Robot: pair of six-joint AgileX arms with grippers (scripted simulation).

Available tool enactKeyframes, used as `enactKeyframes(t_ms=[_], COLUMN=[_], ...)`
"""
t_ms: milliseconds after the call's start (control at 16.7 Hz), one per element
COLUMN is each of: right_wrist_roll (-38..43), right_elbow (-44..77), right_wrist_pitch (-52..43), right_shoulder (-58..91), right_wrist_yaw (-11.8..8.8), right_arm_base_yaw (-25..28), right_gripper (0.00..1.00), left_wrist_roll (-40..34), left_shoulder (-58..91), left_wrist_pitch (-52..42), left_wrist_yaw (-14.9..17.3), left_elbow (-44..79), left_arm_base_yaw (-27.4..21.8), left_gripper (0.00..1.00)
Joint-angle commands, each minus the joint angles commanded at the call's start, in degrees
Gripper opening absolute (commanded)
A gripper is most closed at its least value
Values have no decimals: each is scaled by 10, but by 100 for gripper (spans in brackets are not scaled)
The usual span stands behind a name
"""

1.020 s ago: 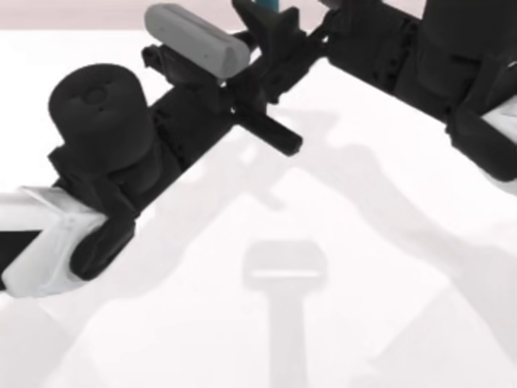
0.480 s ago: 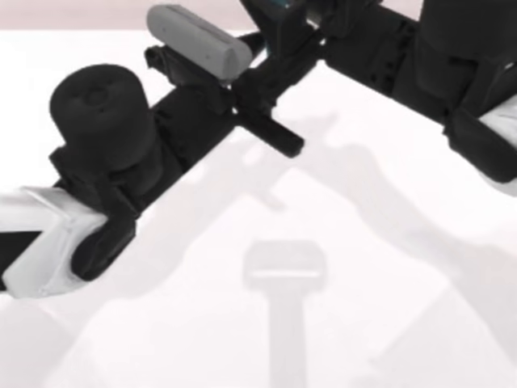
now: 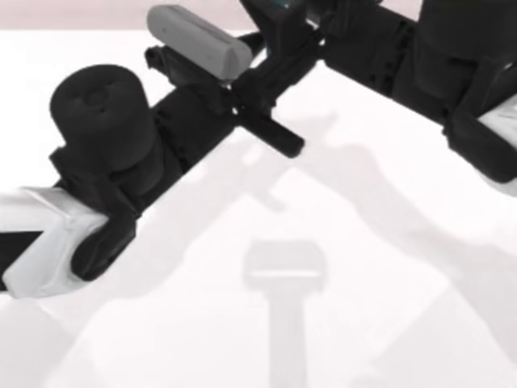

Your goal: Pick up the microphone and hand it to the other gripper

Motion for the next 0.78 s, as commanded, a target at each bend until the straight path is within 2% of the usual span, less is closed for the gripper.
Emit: enactKeyframes(t_ms=[720,780], right_wrist_roll=[0,0], right_elbow=[0,0], right_wrist_pitch=[0,0], right_shoulder=[0,0], right_wrist_yaw=[0,0], right_arm_base_yaw=[0,0], right_gripper=[0,0], left_wrist_roll=[0,0], left_shoulder=[0,0], left_wrist_pitch=[0,0], left_wrist_yaw=[0,0], left_elbow=[0,0], left_arm_base_yaw=[0,0], left_gripper=[98,100])
